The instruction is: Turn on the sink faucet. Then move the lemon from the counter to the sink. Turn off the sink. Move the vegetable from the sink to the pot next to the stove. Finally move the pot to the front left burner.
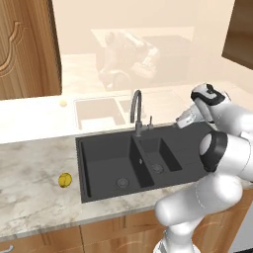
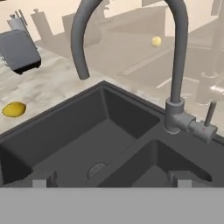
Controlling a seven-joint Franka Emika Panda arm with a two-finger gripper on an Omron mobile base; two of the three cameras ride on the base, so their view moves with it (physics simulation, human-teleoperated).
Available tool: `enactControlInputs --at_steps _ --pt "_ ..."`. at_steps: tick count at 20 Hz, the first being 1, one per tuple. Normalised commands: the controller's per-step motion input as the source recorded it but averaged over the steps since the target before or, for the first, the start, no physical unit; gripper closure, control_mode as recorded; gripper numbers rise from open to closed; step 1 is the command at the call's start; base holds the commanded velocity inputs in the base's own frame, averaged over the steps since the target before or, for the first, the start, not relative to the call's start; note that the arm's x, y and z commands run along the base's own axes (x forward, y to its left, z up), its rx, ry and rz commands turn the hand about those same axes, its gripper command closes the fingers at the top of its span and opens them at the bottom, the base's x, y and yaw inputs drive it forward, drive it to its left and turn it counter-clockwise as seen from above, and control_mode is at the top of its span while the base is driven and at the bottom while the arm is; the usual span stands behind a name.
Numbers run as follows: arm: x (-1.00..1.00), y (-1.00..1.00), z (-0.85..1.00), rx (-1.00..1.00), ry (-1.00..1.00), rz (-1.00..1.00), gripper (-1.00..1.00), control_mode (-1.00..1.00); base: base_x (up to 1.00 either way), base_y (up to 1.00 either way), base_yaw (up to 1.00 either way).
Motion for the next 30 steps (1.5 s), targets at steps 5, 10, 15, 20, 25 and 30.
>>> enactControlInputs --at_steps 5,10,15,20,25,30 --pt "0.55 0.0 -0.31 0.0 -0.14 0.0 -1.0 -1.0 0.0 0.0 0.0" --pt "0.48 0.0 -0.3 0.0 -0.17 0.0 -1.0 -1.0 0.0 0.0 0.0" --pt "0.44 0.0 -0.2 0.0 -0.13 0.0 -1.0 -1.0 0.0 0.0 0.0" --pt "0.4 0.0 -0.11 0.0 -0.05 0.03 -1.0 -1.0 0.0 0.0 0.0" --pt "0.44 0.0 -0.1 0.0 -0.05 0.04 -1.0 -1.0 0.0 0.0 0.0" --pt "0.46 0.0 -0.14 0.0 -0.02 0.04 -1.0 -1.0 0.0 0.0 0.0"
